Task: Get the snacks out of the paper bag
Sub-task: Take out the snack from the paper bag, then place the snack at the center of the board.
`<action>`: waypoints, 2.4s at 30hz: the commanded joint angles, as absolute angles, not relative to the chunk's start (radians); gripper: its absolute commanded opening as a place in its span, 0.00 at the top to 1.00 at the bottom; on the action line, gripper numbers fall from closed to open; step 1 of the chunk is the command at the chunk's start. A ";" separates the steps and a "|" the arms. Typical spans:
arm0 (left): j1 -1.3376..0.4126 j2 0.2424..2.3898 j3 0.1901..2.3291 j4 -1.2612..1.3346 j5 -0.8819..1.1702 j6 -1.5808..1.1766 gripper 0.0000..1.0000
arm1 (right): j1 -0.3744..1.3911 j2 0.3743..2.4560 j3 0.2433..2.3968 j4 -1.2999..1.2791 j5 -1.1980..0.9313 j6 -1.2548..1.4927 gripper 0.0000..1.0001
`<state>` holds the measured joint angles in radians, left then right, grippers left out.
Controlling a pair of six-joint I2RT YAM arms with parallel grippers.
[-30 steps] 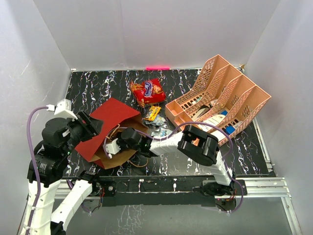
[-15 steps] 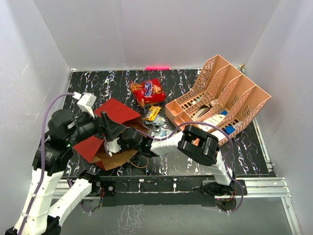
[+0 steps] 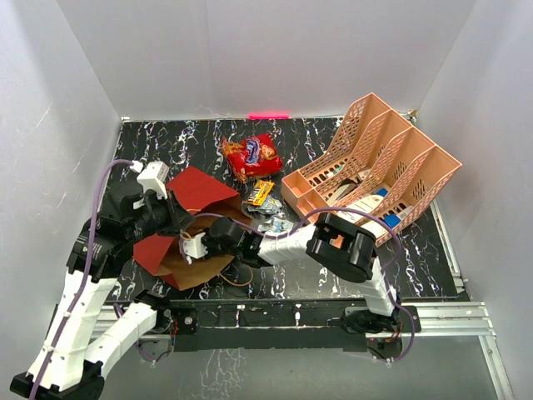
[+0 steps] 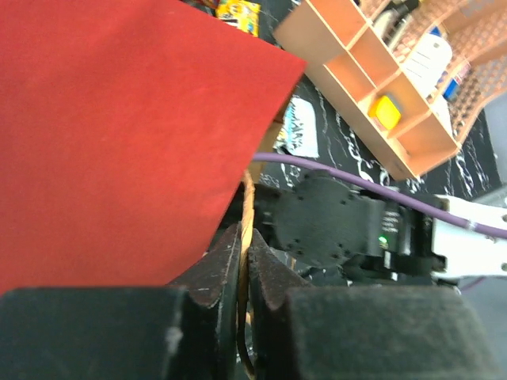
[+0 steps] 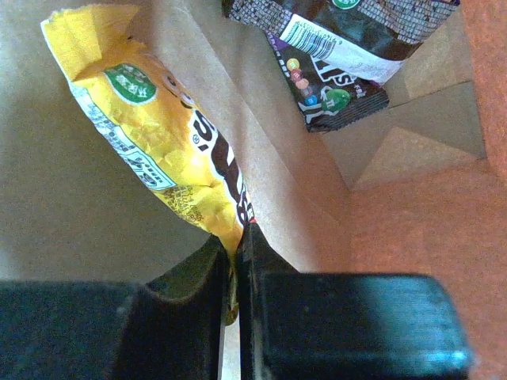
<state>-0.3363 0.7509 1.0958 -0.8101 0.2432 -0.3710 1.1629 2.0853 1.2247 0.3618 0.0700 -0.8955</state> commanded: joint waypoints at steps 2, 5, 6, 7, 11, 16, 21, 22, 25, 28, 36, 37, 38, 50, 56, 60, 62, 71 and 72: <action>-0.339 0.720 1.104 -0.820 0.077 -0.392 1.00 | 1.161 1.959 1.178 0.401 0.038 -0.808 0.93; -0.339 0.701 1.096 -0.782 0.070 -0.393 1.00 | 1.161 1.913 1.141 0.400 0.028 -0.753 0.93; -0.339 0.693 1.091 -0.768 0.067 -0.392 1.00 | 1.161 1.896 1.124 0.398 0.018 -0.734 0.93; -0.340 0.682 1.080 -0.752 0.063 -0.390 1.00 | 1.161 1.879 1.112 0.391 0.006 -0.714 0.93; -0.340 0.632 1.038 -0.679 0.046 -0.376 1.00 | 1.161 1.785 1.044 0.365 -0.046 -0.631 0.93; -0.340 0.572 0.962 -0.591 0.046 -0.362 1.00 | 1.161 1.567 0.931 0.346 -0.065 -0.479 0.93; -0.339 0.517 0.911 -0.545 0.038 -0.352 1.00 | 1.160 1.328 0.853 0.190 -0.099 -0.356 0.93; -0.340 0.506 0.899 -0.538 0.036 -0.349 1.00 | 1.161 1.278 0.837 0.160 -0.091 -0.334 0.93; -0.340 0.481 0.877 -0.524 0.032 -0.344 1.00 | 1.161 1.148 0.788 0.069 -0.030 -0.279 0.93; -0.340 0.456 0.846 -0.508 0.035 -0.335 1.00 | 1.160 1.053 0.746 -0.005 0.165 -0.163 0.93; -0.339 0.411 0.806 -0.489 0.007 -0.319 1.00 | 1.111 1.004 0.689 -0.097 0.514 0.222 0.93; -0.340 0.404 0.801 -0.486 0.012 -0.319 1.00 | 1.097 1.034 0.692 -0.098 0.515 0.237 0.93; -0.339 0.398 0.798 -0.484 0.019 -0.318 1.00 | 1.080 1.063 0.701 -0.099 0.513 0.246 0.93; -0.338 0.353 0.791 -0.485 0.024 -0.316 1.00 | 0.948 1.443 0.855 -0.153 0.521 -0.133 0.93; -0.338 0.299 0.792 -0.505 -0.001 -0.348 1.00 | 0.948 1.532 0.878 -0.103 0.453 -0.234 0.93; -0.338 0.267 0.784 -0.499 -0.017 -0.348 1.00 | 0.948 1.542 0.842 -0.001 0.428 -0.188 0.81; -0.338 0.277 0.786 -0.501 -0.021 -0.344 1.00 | 0.949 1.531 0.853 -0.013 0.411 -0.135 0.59; -0.340 0.342 0.787 -0.501 -0.009 -0.341 1.00 | 0.972 1.287 0.708 -0.014 0.211 0.160 0.37; -0.339 0.346 0.786 -0.498 -0.010 -0.340 1.00 | 0.979 1.265 0.688 -0.012 0.187 0.172 0.37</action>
<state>-0.3363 0.3214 0.7860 -0.5110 -0.0002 -0.3435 0.9558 1.3758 0.7601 -0.0883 0.3000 0.0368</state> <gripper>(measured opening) 0.010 0.634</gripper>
